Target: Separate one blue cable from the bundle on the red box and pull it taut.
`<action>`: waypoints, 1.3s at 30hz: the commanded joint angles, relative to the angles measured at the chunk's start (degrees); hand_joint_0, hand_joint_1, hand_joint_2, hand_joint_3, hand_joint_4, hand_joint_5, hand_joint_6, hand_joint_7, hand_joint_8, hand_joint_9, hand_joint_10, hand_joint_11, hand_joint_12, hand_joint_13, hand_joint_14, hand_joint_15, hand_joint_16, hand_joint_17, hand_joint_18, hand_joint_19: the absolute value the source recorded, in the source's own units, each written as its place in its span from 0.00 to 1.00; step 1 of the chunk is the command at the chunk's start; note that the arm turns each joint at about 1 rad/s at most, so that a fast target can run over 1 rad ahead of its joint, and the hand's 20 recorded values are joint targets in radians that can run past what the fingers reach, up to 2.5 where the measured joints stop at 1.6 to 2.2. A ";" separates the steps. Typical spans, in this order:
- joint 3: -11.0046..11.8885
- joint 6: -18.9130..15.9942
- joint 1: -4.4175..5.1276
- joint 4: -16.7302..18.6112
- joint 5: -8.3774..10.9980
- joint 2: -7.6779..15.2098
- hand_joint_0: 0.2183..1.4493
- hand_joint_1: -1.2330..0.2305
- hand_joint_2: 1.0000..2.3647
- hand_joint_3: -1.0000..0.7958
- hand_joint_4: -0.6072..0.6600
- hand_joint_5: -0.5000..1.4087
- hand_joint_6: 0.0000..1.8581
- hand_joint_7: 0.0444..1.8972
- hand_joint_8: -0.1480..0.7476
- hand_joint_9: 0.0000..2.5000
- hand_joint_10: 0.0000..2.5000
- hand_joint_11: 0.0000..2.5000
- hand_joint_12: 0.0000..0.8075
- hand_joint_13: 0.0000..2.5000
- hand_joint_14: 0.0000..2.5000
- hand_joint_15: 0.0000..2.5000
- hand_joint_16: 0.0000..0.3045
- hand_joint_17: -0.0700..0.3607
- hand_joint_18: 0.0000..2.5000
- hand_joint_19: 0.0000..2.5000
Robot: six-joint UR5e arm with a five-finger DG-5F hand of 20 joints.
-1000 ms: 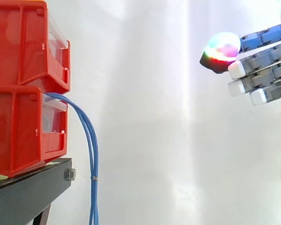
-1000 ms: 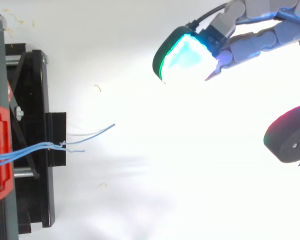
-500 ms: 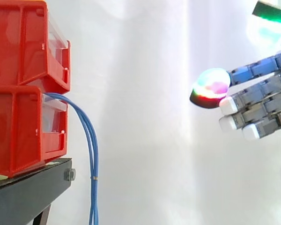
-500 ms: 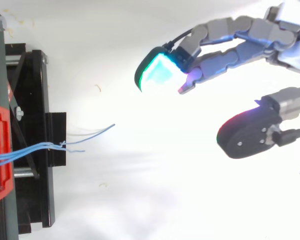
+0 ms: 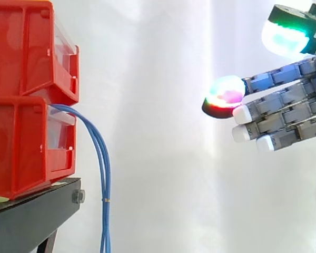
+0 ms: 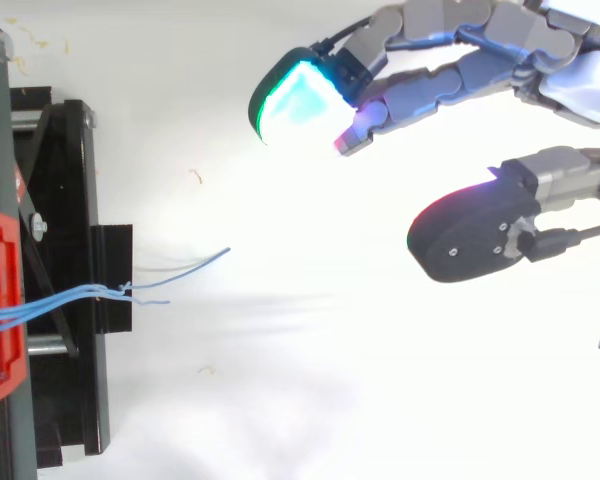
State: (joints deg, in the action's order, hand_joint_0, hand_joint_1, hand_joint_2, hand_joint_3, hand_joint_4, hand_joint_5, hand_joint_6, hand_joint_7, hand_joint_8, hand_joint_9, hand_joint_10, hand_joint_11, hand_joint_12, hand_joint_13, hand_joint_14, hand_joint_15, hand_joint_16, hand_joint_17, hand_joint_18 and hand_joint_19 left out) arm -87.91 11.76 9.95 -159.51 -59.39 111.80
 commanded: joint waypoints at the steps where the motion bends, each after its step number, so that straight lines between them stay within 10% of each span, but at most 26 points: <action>1: 0.02 2.04 -0.02 1.57 0.23 -0.01 0.27 0.41 0.00 0.28 0.64 0.16 0.27 0.37 0.48 0.30 0.00 0.10 0.39 0.24 0.00 0.10 0.13 0.37 0.22 0.13; 25: 0.02 0.64 -0.72 4.91 0.23 4.74 0.28 0.41 0.00 0.28 0.67 0.17 0.27 0.37 0.48 0.31 0.00 0.10 0.38 0.24 0.00 0.10 0.13 0.37 0.22 0.13; 39: 0.02 2.57 0.07 11.59 3.75 8.61 0.28 0.41 0.00 0.28 0.67 0.17 0.27 0.37 0.48 0.31 0.00 0.10 0.38 0.24 0.00 0.09 0.13 0.36 0.22 0.13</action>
State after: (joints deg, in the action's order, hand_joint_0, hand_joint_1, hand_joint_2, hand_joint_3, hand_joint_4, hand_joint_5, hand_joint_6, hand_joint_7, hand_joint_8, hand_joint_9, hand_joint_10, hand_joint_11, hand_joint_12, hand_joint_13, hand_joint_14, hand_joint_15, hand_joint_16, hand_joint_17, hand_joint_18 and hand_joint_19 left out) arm -87.89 15.47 9.92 -150.87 -56.06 118.49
